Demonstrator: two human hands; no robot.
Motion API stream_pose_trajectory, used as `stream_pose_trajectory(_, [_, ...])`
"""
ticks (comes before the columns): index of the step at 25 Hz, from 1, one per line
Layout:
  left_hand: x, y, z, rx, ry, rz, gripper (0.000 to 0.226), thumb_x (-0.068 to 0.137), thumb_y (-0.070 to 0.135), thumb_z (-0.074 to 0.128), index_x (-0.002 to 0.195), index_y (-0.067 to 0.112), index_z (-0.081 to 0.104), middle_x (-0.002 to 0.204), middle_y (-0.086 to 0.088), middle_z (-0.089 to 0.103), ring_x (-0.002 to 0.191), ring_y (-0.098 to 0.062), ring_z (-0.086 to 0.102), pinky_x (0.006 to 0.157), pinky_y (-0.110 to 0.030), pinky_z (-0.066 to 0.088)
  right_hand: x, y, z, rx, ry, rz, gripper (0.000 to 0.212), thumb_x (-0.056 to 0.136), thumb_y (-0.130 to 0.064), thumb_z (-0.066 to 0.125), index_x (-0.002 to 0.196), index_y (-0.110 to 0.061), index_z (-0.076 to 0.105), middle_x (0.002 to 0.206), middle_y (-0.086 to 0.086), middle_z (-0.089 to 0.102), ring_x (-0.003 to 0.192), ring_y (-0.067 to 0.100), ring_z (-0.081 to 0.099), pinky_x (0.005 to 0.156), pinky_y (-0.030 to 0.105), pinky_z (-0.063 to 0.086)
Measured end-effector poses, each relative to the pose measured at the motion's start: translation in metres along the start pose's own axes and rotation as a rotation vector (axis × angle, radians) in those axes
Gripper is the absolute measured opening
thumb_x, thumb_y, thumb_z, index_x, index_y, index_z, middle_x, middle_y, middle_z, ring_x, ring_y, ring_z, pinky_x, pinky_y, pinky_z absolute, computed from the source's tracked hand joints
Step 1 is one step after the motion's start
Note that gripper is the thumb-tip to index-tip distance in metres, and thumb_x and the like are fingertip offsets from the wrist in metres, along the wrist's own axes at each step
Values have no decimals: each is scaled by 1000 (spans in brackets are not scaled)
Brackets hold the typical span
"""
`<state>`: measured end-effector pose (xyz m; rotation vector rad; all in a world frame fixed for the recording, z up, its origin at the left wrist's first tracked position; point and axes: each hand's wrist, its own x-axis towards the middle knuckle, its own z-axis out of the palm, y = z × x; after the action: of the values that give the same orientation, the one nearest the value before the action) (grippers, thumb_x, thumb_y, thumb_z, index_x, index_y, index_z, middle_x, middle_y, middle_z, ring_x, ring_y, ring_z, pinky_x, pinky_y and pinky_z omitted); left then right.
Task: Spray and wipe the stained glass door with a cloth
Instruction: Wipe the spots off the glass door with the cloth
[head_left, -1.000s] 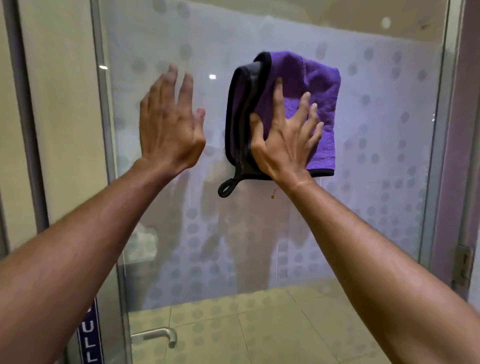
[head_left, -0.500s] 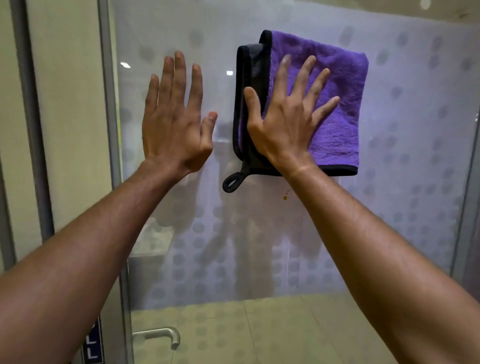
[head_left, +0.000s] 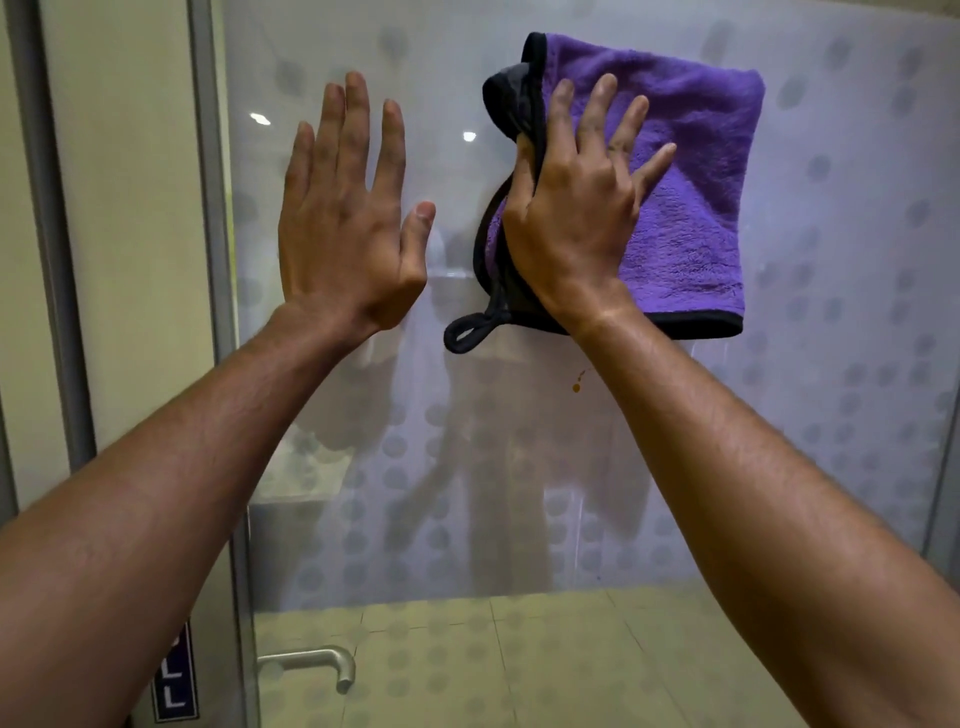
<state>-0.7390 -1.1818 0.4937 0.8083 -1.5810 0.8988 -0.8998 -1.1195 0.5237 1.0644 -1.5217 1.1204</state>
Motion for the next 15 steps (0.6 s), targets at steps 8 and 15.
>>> stream_pose_trajectory(8, [-3,0,1,-18,-16,-5,80,95,53,28,158,12,1,165,-18,-3,153,-30,-4,124,-45,0,-43,48,-1,156,73,-299,46,96,-16,49,139,-1,50,150,23,40,142,44,30,115,66,17])
stream_pose_trajectory(15, [-3,1,4,-14,6,1,79,95,50,29,157,11,2,165,-18,-3,153,-29,-4,124,-43,-1,2,16,0,374,158,18,49,92,-11,47,140,-3,50,153,23,35,146,35,27,122,48,8])
